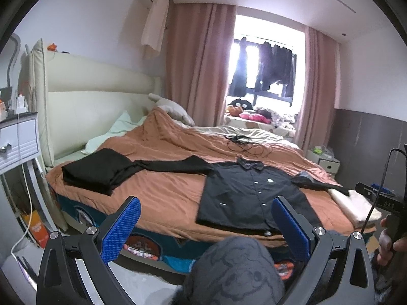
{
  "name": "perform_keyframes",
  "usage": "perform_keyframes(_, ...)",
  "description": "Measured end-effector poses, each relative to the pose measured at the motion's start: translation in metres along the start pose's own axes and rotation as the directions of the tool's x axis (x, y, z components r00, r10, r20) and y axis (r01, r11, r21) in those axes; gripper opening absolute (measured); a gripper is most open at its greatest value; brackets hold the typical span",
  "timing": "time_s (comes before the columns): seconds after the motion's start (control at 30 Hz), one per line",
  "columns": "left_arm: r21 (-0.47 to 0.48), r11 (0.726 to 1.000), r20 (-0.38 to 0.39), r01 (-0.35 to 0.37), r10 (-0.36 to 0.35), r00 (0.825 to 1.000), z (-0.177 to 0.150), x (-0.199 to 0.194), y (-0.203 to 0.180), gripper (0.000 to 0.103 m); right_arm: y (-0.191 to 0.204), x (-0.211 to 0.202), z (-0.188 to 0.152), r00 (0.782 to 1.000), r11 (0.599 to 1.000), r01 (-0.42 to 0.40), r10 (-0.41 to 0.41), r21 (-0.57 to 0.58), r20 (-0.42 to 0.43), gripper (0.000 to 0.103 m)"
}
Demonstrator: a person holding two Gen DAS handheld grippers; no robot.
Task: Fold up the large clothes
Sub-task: 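Move both open grippers down toward the black shirt's plain sleeve and body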
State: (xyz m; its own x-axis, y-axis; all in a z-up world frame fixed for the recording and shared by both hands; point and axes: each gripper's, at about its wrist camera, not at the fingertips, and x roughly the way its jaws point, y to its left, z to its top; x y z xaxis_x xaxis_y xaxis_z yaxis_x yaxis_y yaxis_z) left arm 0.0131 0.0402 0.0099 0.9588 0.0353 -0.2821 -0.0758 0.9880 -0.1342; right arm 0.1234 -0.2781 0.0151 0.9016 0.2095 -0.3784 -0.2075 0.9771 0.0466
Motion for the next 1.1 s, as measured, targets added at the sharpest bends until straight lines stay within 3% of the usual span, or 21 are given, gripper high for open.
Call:
perform_keyframes(0.43, -0.05, 0.996, -0.061, -0.078, 0.075, 0.995, 0.023, 0.088, 0.041, 0.103, 0.018, 0.104, 0.028, 0.999, 0.999, -0.033, 0.033, -0.015, -0.03, 0.103)
perform_keyframes(0.7, -0.06, 0.992, -0.119, -0.107, 0.099, 0.988, 0.039, 0.156, 0.061, 0.103, 0.012, 0.178, 0.044, 0.996, 0.999, -0.043, 0.045, 0.033, -0.077, 0.103)
perform_keyframes(1.1, -0.114, 0.98, -0.245, -0.165, 0.134, 0.96, 0.06, 0.28, 0.1, 0.099, 0.016, 0.306, 0.071, 0.981, 0.988, -0.108, 0.124, 0.11, -0.151, 0.103)
